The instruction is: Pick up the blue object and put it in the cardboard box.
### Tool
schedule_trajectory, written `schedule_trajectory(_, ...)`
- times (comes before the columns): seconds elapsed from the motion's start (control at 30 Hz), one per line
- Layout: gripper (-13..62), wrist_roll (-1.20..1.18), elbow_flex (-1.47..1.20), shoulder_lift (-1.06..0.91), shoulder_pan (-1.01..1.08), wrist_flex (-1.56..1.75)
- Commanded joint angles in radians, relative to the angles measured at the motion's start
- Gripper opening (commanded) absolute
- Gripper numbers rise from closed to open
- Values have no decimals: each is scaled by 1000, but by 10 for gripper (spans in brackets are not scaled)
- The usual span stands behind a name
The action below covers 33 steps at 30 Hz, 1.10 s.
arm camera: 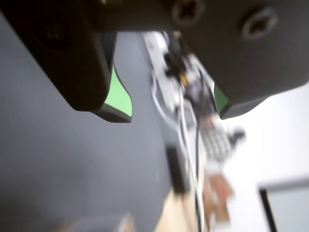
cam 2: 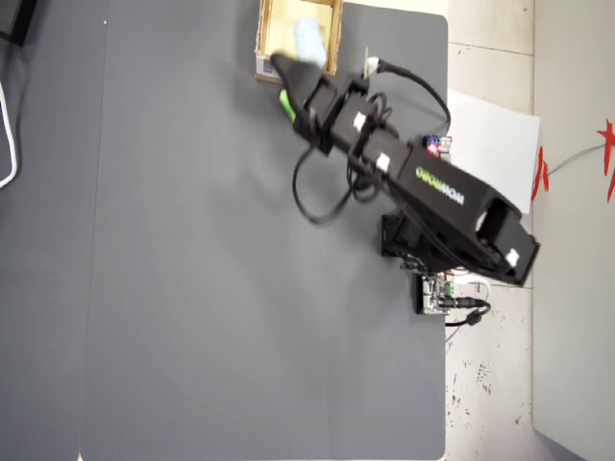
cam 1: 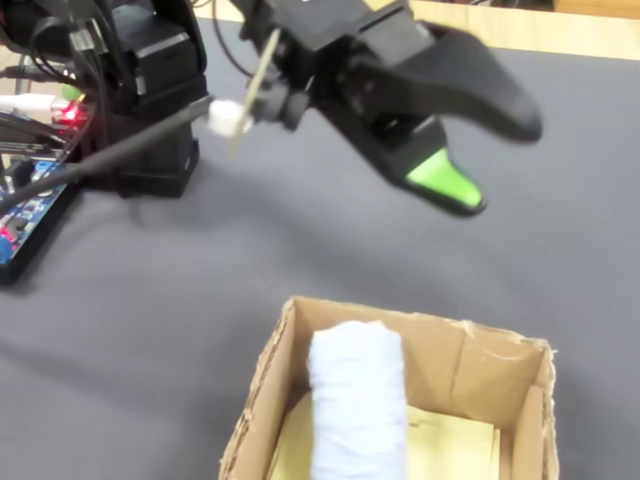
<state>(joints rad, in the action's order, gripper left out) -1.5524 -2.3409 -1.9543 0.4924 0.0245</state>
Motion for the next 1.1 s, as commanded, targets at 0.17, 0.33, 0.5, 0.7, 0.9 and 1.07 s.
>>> schedule_trajectory(0.17,331,-160,-97,-170,-207,104)
schedule_trajectory(0.33,331,-213,-224,-247,-311,104)
schedule_trajectory(0.5,332,-295,-393,-339,-419,106)
schedule_trajectory(0.7,332,-298,-512,-405,-433,100)
schedule_trajectory(0.9,337,-298,-603,-414,-437,97)
schedule_trajectory(1.07,337,-284,-675,-414,-436,95)
